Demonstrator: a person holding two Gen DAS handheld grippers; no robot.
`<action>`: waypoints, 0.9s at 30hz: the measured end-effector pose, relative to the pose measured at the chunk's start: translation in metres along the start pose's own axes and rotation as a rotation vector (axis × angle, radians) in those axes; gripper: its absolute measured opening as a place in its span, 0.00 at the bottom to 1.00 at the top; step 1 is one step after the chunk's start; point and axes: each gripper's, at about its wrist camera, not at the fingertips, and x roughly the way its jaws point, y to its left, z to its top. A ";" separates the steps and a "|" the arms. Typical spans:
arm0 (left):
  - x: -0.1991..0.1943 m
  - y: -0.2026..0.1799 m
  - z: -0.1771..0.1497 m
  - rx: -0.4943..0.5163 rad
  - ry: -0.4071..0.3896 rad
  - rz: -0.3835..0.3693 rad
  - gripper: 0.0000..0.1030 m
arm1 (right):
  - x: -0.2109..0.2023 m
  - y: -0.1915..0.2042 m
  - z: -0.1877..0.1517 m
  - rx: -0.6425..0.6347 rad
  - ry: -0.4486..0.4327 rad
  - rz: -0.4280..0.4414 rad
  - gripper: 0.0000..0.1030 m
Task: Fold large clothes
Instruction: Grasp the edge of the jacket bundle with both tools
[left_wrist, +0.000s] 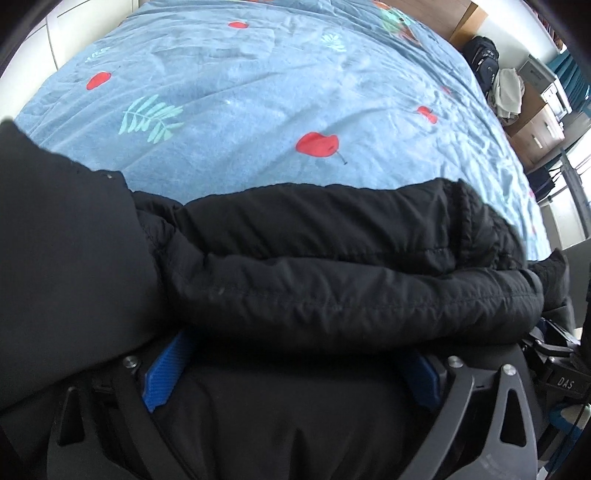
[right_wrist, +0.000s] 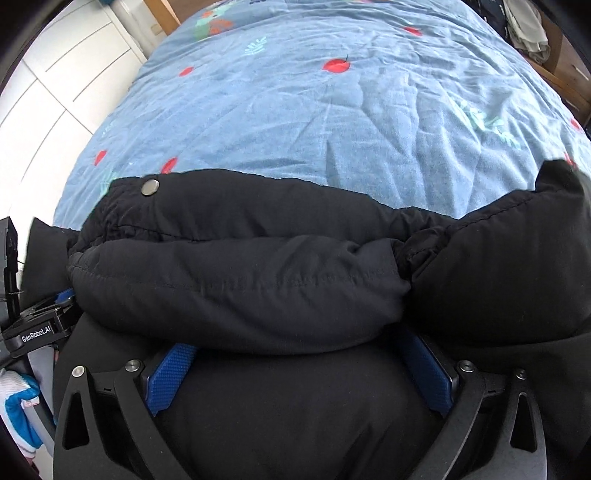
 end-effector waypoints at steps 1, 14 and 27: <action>-0.007 0.001 -0.001 0.000 -0.002 -0.013 0.98 | -0.007 0.000 -0.002 -0.007 -0.005 0.004 0.98; -0.081 0.052 -0.034 -0.033 -0.103 0.068 0.97 | -0.077 -0.007 -0.041 -0.097 -0.095 -0.049 0.97; -0.069 0.077 -0.043 -0.066 -0.072 0.098 0.98 | -0.079 -0.093 -0.048 0.100 -0.090 -0.150 0.97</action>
